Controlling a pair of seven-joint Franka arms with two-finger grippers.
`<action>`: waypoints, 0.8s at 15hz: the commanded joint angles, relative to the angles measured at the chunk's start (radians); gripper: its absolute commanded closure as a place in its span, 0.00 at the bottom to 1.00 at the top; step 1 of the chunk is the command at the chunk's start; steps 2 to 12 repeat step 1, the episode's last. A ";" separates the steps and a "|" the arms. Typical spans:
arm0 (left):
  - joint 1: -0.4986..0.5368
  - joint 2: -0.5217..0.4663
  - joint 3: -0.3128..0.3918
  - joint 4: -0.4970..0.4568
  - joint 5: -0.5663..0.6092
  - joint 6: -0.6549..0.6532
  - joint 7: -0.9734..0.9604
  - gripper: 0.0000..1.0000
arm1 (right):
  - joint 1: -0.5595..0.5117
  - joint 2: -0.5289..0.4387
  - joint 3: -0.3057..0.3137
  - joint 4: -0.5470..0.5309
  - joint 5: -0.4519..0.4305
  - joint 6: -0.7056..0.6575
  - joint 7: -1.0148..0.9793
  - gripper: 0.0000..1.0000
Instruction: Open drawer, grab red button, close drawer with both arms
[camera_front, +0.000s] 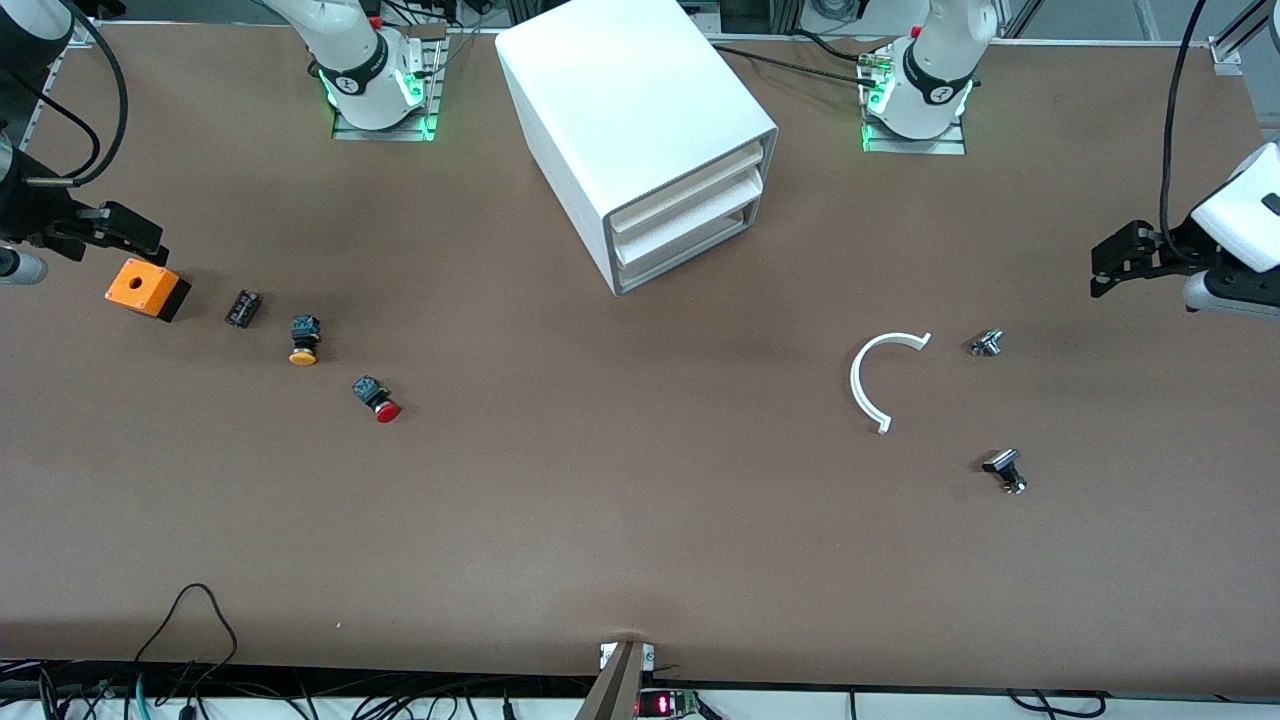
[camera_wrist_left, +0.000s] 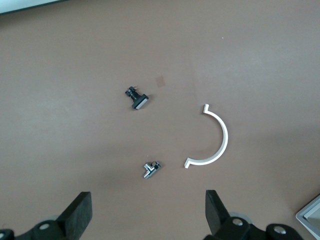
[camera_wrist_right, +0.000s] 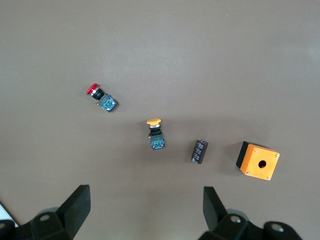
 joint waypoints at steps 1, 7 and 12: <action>0.002 -0.001 -0.001 0.010 -0.009 -0.021 0.015 0.00 | -0.002 -0.025 0.000 -0.019 -0.013 -0.006 -0.001 0.00; 0.002 -0.001 -0.001 0.010 -0.009 -0.021 0.015 0.00 | -0.002 -0.025 0.000 -0.019 -0.013 -0.006 -0.001 0.00; 0.002 -0.001 -0.001 0.010 -0.009 -0.021 0.015 0.00 | -0.002 -0.025 0.000 -0.019 -0.013 -0.006 -0.001 0.00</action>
